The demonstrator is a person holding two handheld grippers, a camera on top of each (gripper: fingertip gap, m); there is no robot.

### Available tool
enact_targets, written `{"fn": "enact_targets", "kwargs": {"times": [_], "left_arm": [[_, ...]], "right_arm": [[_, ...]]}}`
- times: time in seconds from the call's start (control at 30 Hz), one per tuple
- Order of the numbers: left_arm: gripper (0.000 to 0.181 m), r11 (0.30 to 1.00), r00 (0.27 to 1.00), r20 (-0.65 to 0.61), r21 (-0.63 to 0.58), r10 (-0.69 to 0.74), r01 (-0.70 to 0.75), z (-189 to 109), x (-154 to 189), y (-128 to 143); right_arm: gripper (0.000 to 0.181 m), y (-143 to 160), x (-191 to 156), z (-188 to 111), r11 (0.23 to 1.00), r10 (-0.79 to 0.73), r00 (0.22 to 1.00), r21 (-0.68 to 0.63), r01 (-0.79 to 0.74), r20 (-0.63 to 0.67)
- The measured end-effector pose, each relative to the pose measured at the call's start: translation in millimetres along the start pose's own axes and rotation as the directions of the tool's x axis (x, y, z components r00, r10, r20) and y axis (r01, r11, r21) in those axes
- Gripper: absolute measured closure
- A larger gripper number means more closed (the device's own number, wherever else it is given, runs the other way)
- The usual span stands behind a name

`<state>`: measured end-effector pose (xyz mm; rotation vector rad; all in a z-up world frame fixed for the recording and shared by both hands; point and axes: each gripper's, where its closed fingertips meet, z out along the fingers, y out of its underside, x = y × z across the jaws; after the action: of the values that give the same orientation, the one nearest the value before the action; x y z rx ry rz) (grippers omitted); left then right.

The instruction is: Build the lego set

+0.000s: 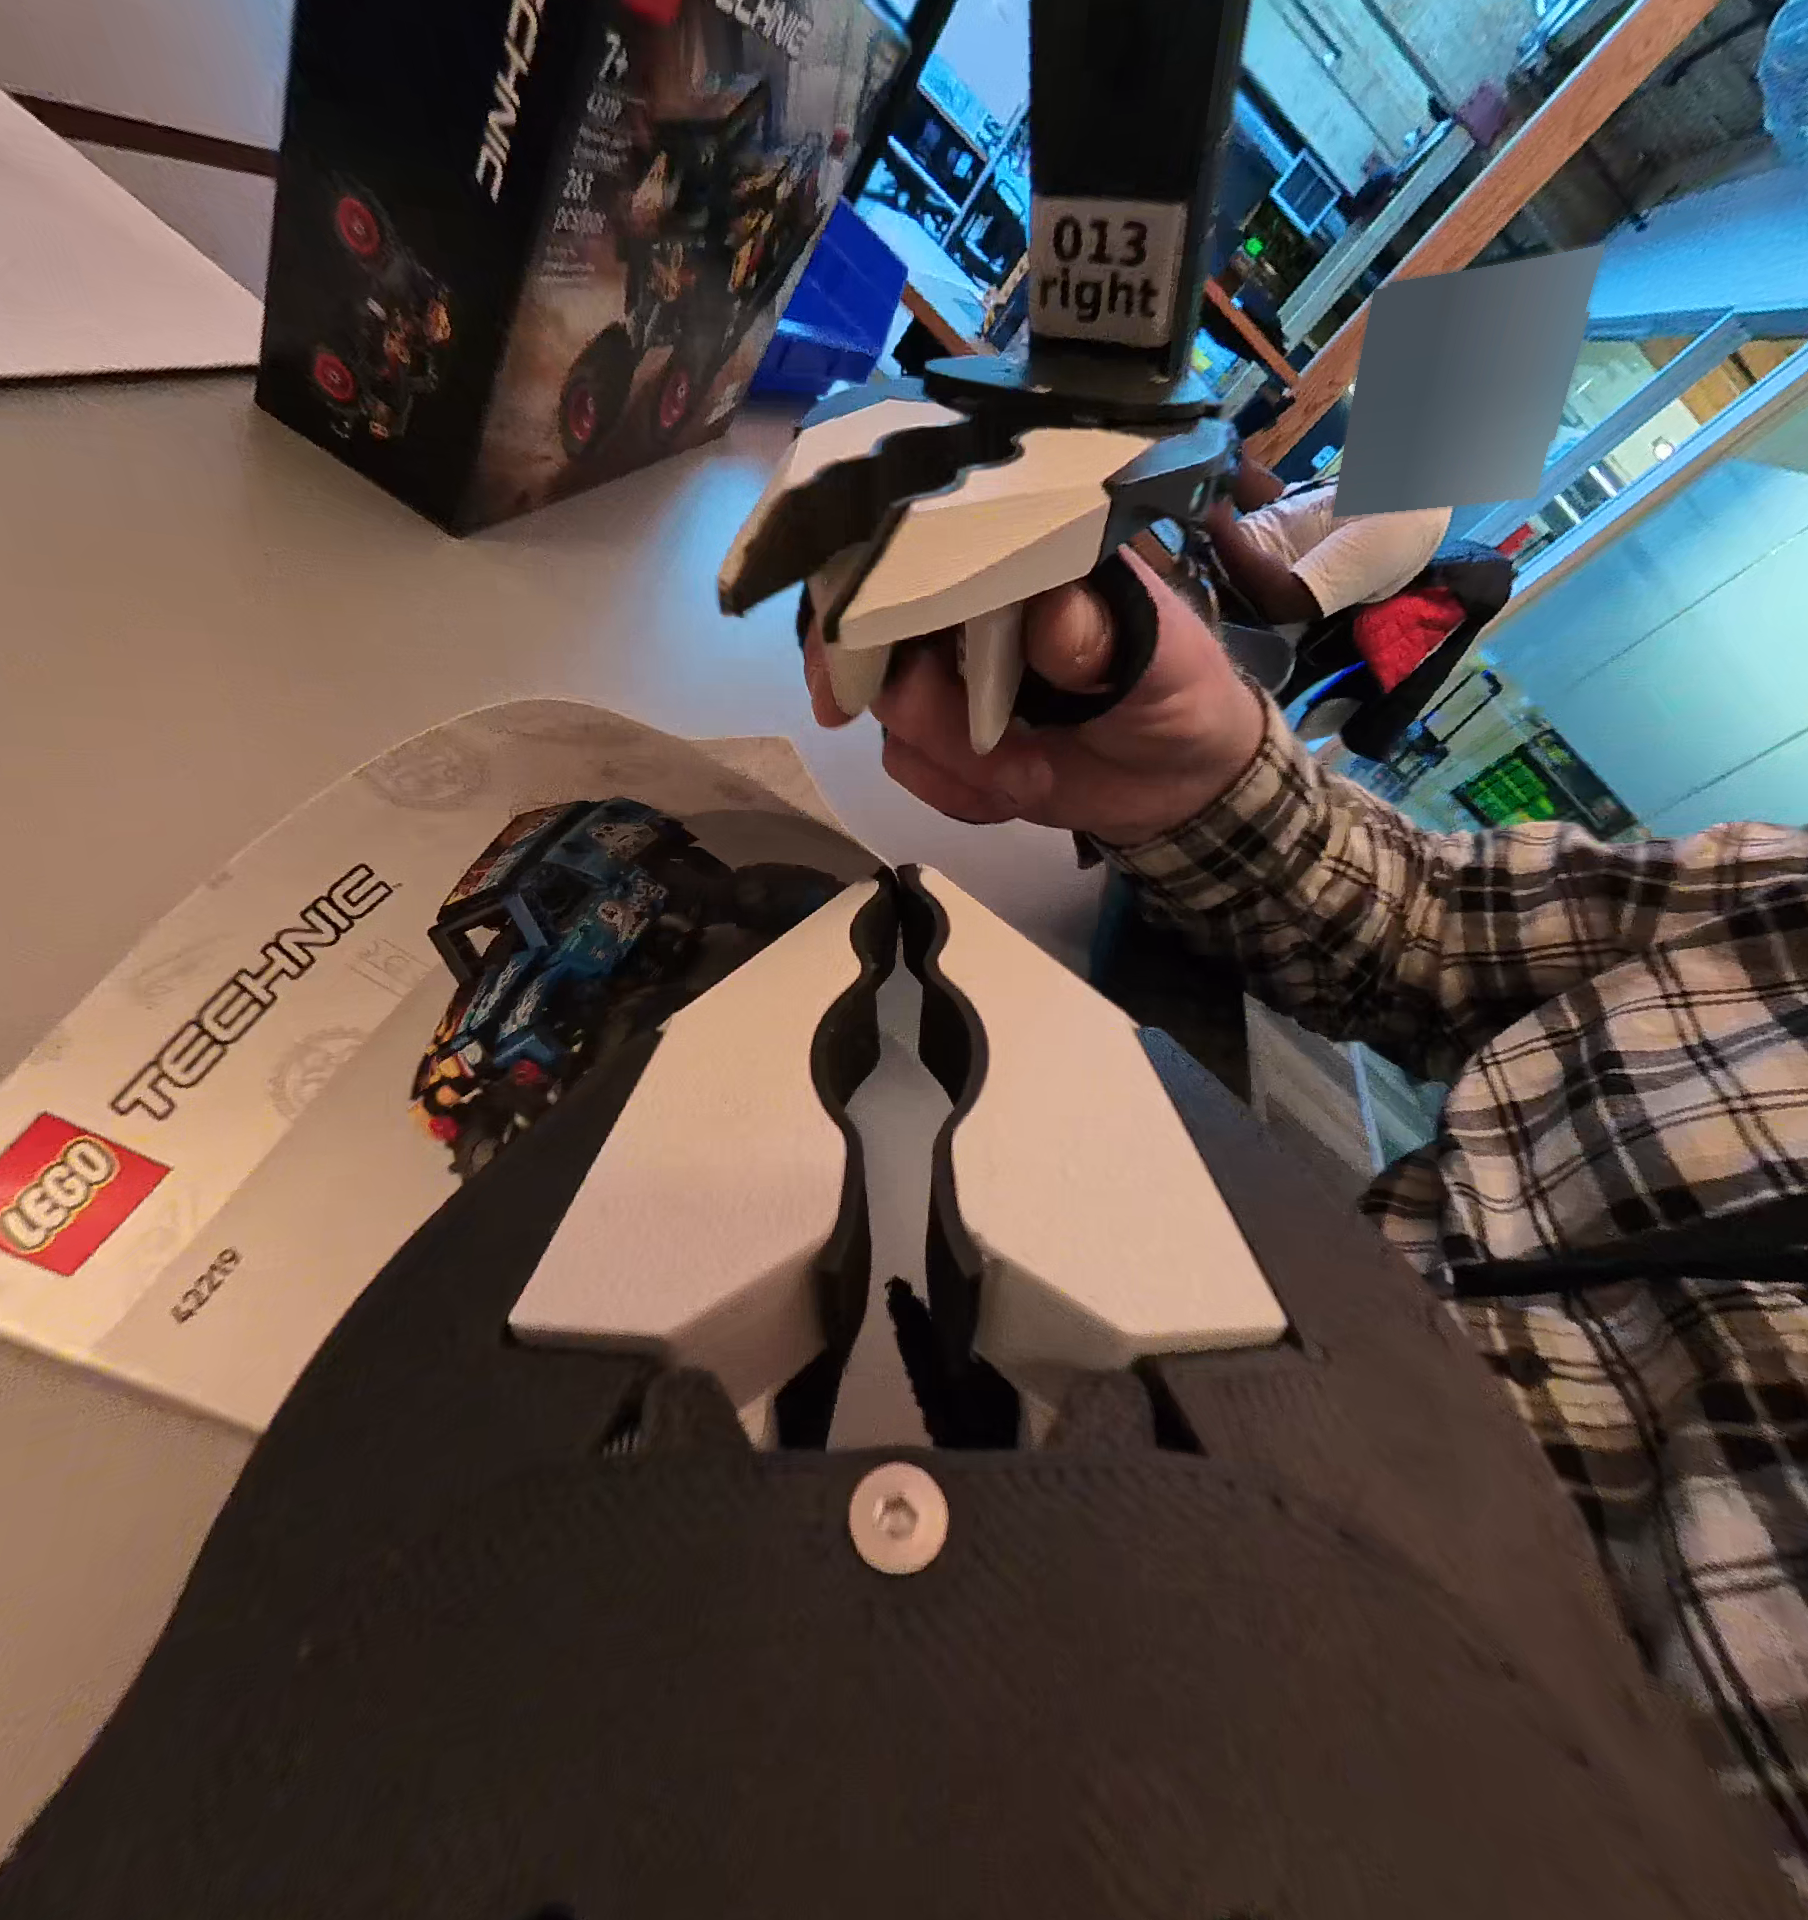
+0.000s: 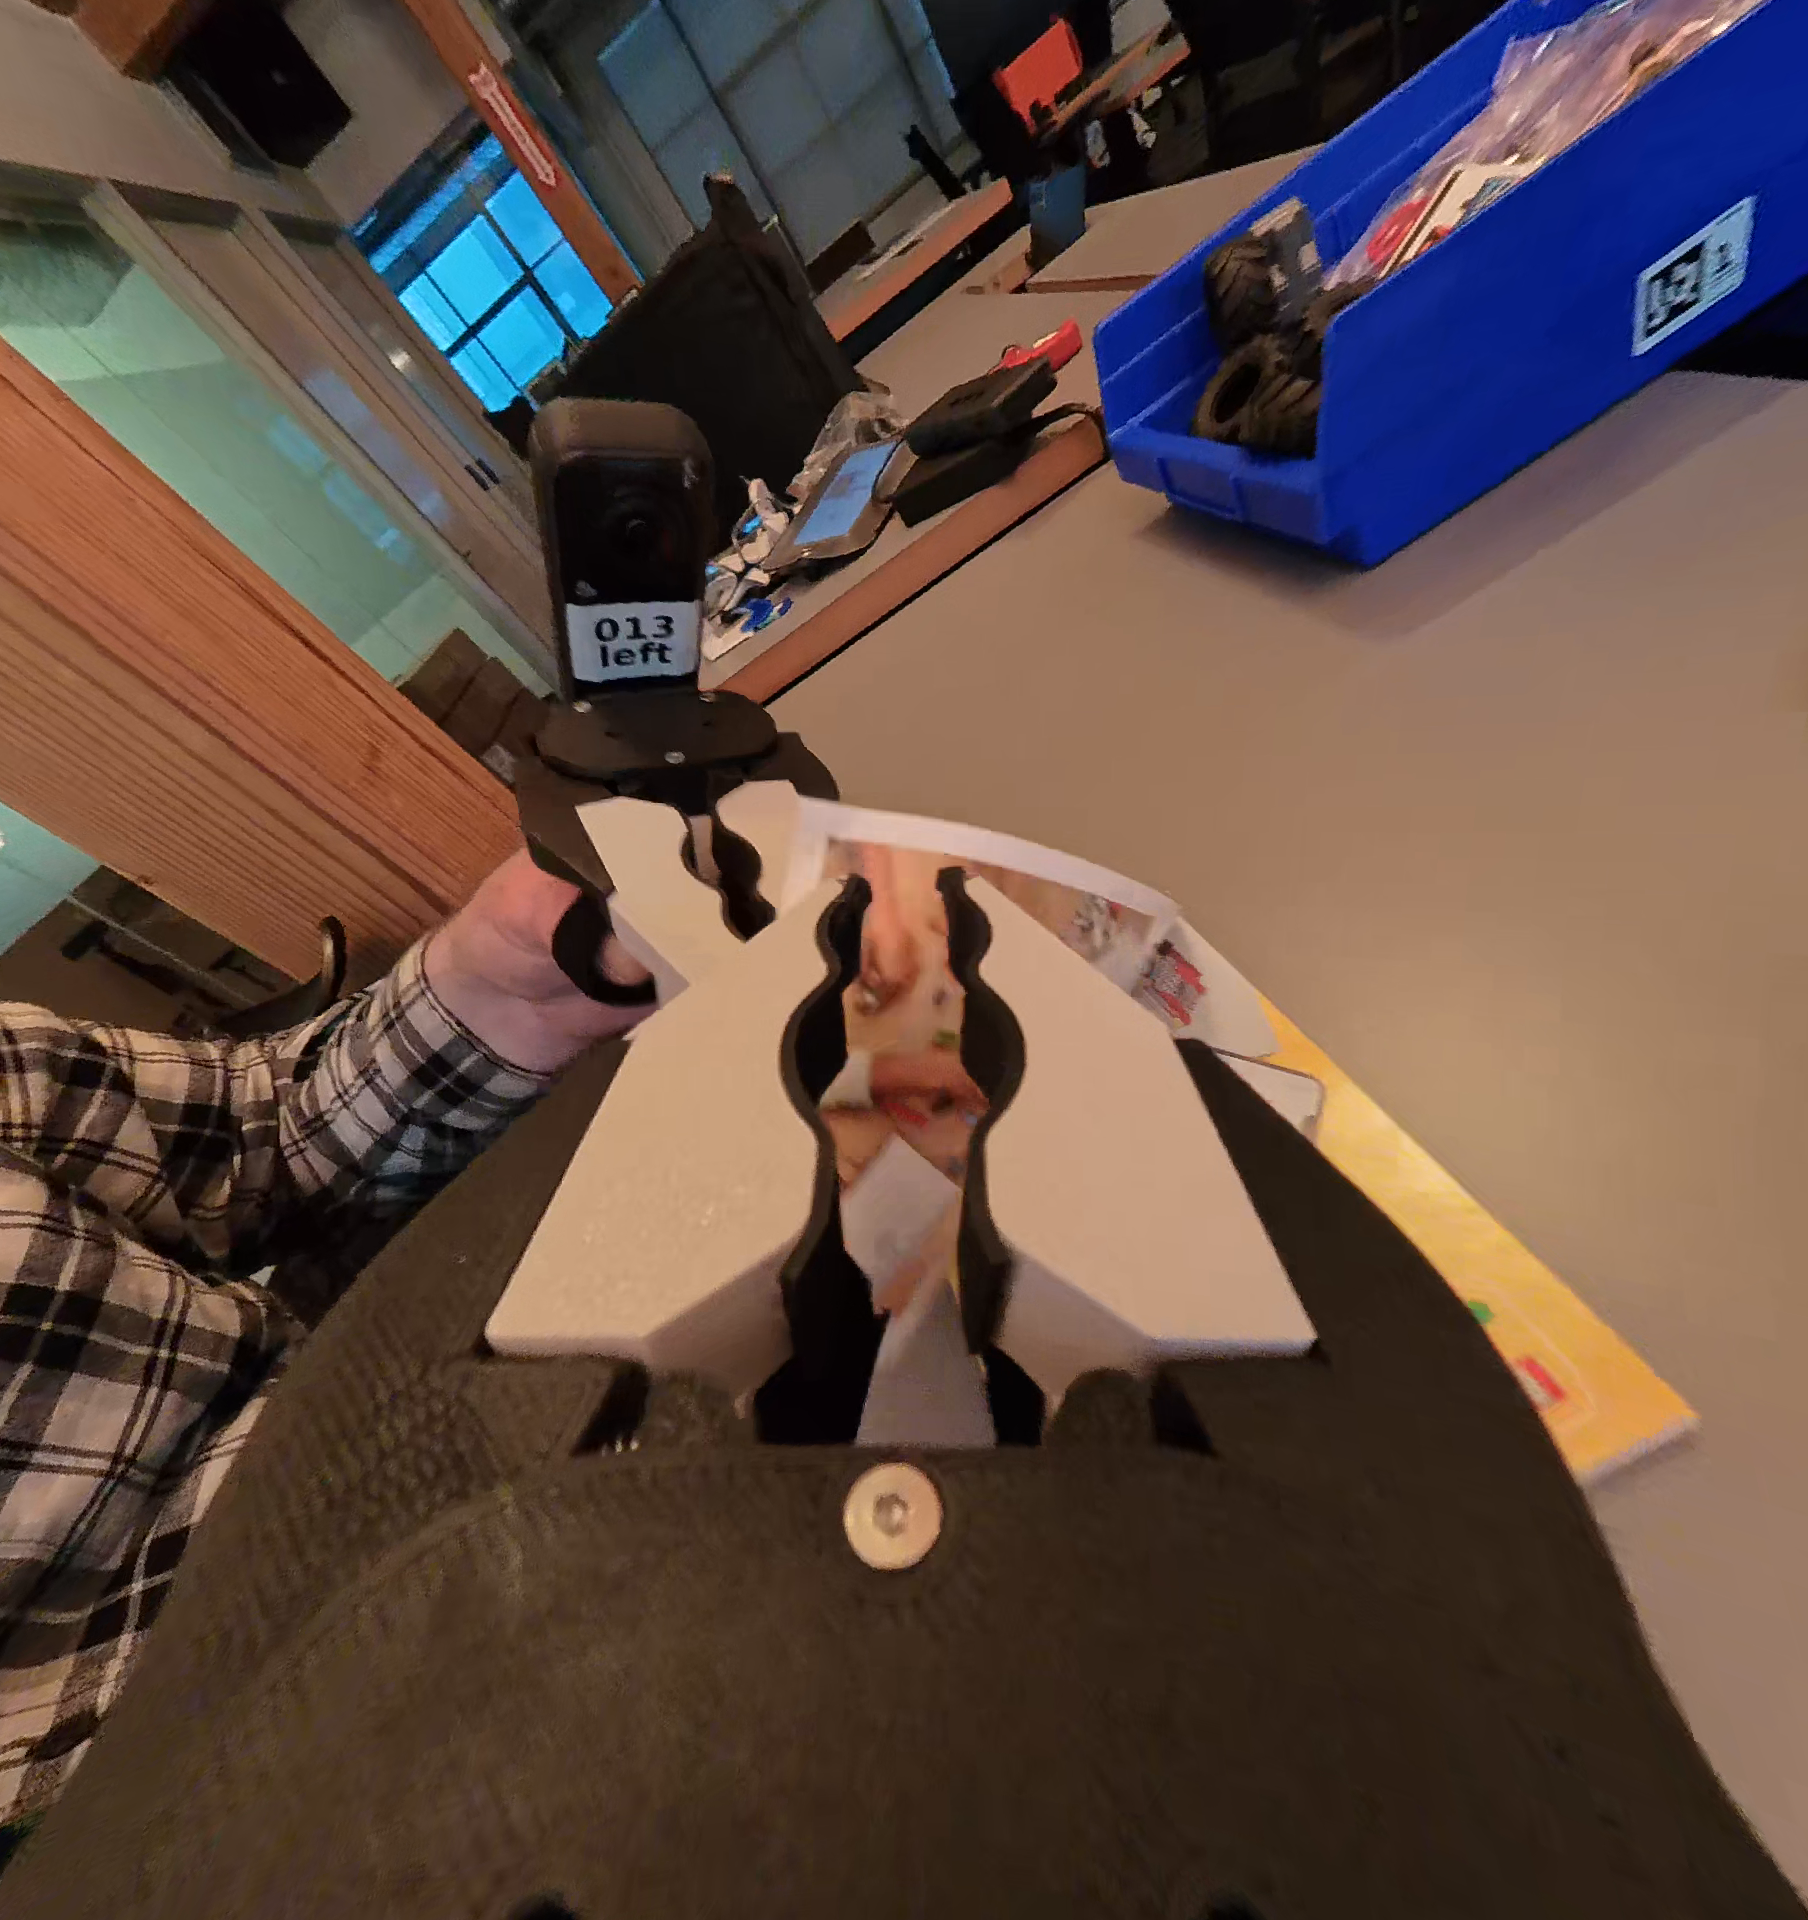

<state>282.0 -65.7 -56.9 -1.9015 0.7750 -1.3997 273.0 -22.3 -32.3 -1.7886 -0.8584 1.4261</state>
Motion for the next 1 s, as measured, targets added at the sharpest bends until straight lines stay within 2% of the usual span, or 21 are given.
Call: {"fn": "enact_targets", "kwargs": {"times": [0.1, 0.17, 0.3, 0.37, 0.47, 0.57, 0.73, 0.87, 1.0], "left_arm": [[0.181, 1.0, 1.0, -0.025, -0.007, -0.005, 0.005, -23.5, 4.1, -8.6], [0.181, 1.0, 1.0, -0.019, -0.025, -0.01, 0.009, -43.7, 3.4, -12.1], [0.181, 0.995, 0.998, 0.023, -0.08, -0.053, 0.055, -84.2, -13.9, -7.9], [0.181, 0.984, 0.994, 0.037, -0.141, -0.103, 0.108, -100.5, -25.7, 4.5], [0.181, 0.97, 0.987, 0.051, -0.184, -0.15, 0.157, -120.6, -36.2, 13.2], [0.181, 0.948, 0.977, 0.065, -0.236, -0.205, 0.214, -135.8, -48.8, 24.6], [0.181, 0.914, 0.949, 0.134, -0.261, -0.285, 0.311, -168.6, -80.5, 43.0], [0.181, 0.883, 0.917, 0.197, -0.261, -0.347, 0.39, -191.7, -107.5, 61.8], [0.181, 0.868, 0.898, 0.223, -0.249, -0.38, 0.429, -205.4, -122.8, 73.2]], "right_arm": [[0.144, 3.2, 18.0, -11.8, 0.998, -0.021, 0.997, -0.054, 0.017, -0.071], [0.12, 20.9, 38.0, -17.3, 0.983, -0.071, 0.985, -0.176, 0.044, -0.154], [0.103, 64.1, 79.2, -20.7, 0.89, -0.289, 0.912, -0.434, 0.143, -0.291], [0.095, 83.2, 93.3, -16.4, 0.821, -0.386, 0.871, -0.543, 0.174, -0.303], [0.085, 92.4, 105.3, -4.3, 0.759, -0.469, 0.832, -0.617, 0.21, -0.295], [0.078, 87.2, 111.8, 9.6, 0.752, -0.47, 0.836, -0.625, 0.21, -0.285], [0.095, 80.4, 119.0, 20.1, 0.76, -0.453, 0.844, -0.618, 0.199, -0.285], [0.12, 77.9, 119.5, 20.4, 0.77, -0.448, 0.845, -0.606, 0.198, -0.293], [0.137, 79.3, 115.3, 24.2, 0.774, -0.445, 0.851, -0.598, 0.208, -0.28]]}}
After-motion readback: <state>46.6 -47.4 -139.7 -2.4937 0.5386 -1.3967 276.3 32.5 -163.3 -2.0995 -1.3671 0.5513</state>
